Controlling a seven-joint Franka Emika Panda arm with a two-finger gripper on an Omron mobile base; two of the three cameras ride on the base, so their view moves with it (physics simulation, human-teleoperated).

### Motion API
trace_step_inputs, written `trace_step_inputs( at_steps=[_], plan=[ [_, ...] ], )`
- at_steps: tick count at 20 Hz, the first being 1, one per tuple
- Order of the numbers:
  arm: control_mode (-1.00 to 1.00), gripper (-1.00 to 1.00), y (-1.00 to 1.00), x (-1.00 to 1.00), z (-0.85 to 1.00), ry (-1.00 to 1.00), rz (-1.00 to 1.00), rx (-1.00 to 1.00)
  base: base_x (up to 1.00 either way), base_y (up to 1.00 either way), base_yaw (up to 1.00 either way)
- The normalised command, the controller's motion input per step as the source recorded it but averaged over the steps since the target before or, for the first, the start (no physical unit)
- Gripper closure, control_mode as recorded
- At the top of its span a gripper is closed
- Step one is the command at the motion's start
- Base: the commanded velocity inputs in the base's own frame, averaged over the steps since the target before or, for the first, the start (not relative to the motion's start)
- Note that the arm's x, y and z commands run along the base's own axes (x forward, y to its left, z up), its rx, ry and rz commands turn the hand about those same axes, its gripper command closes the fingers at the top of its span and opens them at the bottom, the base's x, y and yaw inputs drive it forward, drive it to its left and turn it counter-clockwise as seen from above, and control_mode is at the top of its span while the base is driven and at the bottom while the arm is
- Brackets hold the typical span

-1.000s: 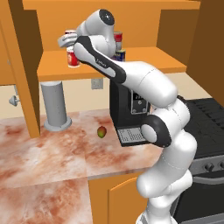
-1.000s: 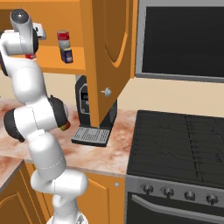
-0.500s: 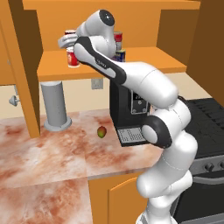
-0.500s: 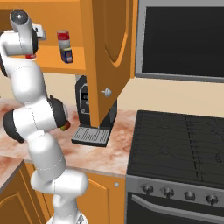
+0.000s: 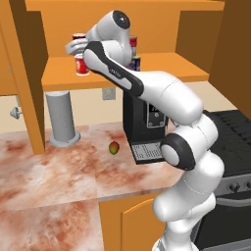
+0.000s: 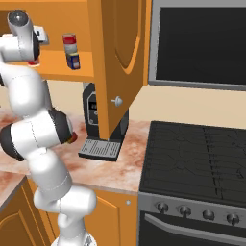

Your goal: Stack two cans on top of the other two cans in the cabinet.

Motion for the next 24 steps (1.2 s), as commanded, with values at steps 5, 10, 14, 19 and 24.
trace_step_inputs(
  at_steps=[5,10,14,19,24],
  plan=[
    [-1.0,-1.0,-0.3,-0.34,-0.11,-0.02,-0.02,0.01,0.0,0.0,0.0],
    [-1.0,-1.0,-0.32,-0.41,-0.2,-0.08,-0.06,0.02,0.0,0.0,0.0],
    [-1.0,-1.0,-0.32,-0.5,-0.21,-0.12,-0.08,0.03,0.0,0.0,0.0],
    [-1.0,-1.0,-0.35,-0.56,-0.09,-0.04,-0.08,0.03,0.0,0.0,0.0],
    [-1.0,-1.0,-0.36,-0.68,0.0,0.0,-0.12,0.06,0.0,0.0,0.0]
  ],
)
